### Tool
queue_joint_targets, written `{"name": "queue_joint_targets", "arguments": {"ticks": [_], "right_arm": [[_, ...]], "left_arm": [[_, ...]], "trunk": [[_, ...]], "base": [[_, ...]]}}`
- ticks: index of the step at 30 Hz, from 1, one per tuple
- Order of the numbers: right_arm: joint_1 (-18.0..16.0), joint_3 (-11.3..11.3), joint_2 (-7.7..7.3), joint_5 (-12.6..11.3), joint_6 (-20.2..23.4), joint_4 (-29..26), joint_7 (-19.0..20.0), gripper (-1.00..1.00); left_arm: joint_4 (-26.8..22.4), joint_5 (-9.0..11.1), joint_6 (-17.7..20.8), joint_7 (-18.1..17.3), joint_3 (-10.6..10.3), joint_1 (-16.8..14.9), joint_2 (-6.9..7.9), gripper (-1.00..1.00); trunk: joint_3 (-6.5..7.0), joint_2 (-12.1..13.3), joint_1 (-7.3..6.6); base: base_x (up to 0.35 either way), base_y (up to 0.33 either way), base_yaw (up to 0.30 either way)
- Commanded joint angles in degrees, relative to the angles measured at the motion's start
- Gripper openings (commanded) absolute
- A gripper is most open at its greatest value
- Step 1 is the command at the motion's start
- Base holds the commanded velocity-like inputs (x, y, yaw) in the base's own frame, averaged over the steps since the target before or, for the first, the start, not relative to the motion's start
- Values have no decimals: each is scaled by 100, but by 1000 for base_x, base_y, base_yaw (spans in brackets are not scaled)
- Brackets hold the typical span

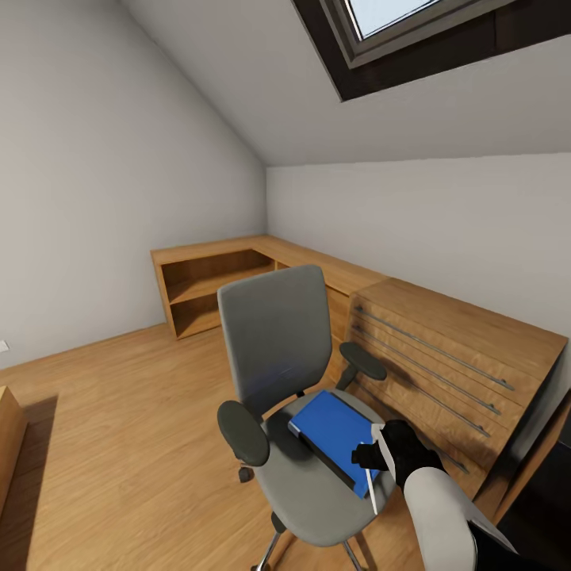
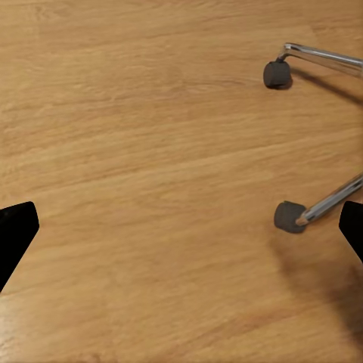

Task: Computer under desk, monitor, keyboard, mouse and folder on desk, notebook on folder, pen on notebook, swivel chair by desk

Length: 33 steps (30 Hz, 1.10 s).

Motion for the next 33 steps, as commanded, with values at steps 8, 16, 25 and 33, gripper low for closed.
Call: {"name": "queue_joint_targets", "arguments": {"ticks": [8, 16, 25, 33], "right_arm": [[-4, -41, 11, 66, 14, -15, 48, 100], [-4, -41, 12, 67, 12, -15, 48, 100], [-4, -41, 6, 67, 12, -19, 48, 100], [-7, -41, 8, 67, 12, -23, 43, 100]], "left_arm": [[3, 51, -8, -30, 12, -2, -2, 100], [3, 51, -11, -29, 10, -5, -2, 100], [3, 51, -11, -29, 10, -3, -2, 100], [3, 51, -11, -29, 9, -3, -2, 100]], "trunk": [[-114, -243, 131], [-114, -243, 131], [-114, -243, 131], [-114, -243, 131]], "base": [[0, 0, 0], [0, 0, 0], [0, 0, 0], [0, 0, 0]]}}
